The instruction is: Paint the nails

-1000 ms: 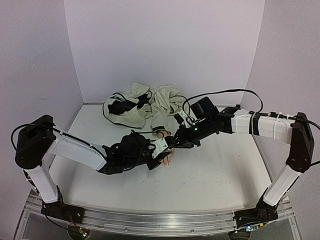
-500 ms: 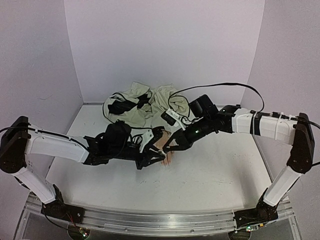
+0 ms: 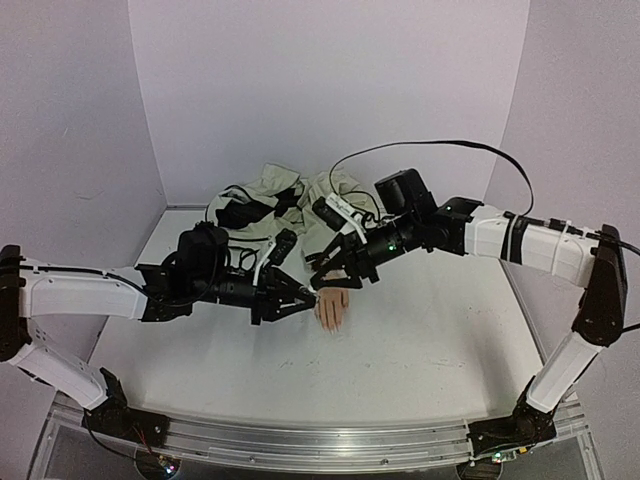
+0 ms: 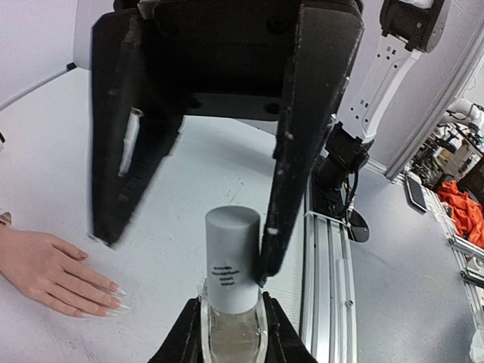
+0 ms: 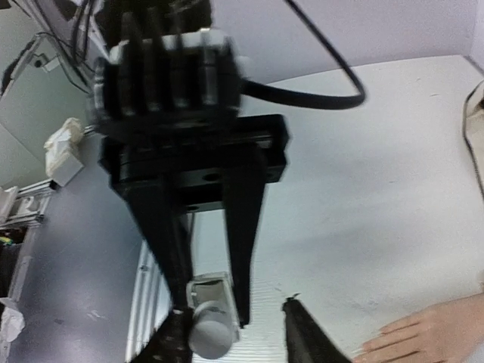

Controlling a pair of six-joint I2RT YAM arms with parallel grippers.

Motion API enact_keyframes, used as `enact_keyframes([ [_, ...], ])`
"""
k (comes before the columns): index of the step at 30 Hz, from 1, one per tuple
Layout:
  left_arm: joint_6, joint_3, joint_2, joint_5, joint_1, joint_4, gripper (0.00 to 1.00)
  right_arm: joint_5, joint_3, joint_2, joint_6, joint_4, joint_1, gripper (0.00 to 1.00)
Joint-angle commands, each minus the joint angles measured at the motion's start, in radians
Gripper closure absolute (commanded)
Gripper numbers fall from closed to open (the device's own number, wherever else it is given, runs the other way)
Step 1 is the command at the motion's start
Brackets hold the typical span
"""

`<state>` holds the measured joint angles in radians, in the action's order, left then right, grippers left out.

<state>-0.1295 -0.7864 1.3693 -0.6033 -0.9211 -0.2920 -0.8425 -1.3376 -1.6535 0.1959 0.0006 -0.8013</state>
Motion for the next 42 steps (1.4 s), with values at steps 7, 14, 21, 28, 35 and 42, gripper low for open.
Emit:
enact_keyframes([
  [7, 0.203, 0.034, -0.053, 0.608, -0.06, -0.067, 1.0, 0.542, -0.012, 0.069, -0.486, 0.167, 0.031, 0.02],
  [14, 0.269, -0.056, 0.066, 0.833, -0.086, -0.071, 1.0, 0.564, -0.028, -0.003, -0.764, 0.184, 0.031, 0.02],
  [21, 0.317, -0.149, 0.19, 0.968, -0.114, -0.076, 1.0, 0.55, -0.032, -0.055, -0.854, 0.211, 0.031, 0.12],
  [28, 0.309, -0.188, 0.233, 0.984, -0.126, -0.078, 1.0, 0.475, -0.039, -0.112, -0.901, 0.262, 0.028, 0.38],
  [35, 0.309, -0.195, 0.25, 1.001, -0.128, -0.078, 1.0, 0.445, -0.03, -0.127, -0.911, 0.288, 0.022, 0.57],
  [42, 0.319, -0.203, 0.256, 1.02, -0.128, -0.078, 1.0, 0.401, -0.021, -0.139, -0.916, 0.312, 0.02, 0.55],
])
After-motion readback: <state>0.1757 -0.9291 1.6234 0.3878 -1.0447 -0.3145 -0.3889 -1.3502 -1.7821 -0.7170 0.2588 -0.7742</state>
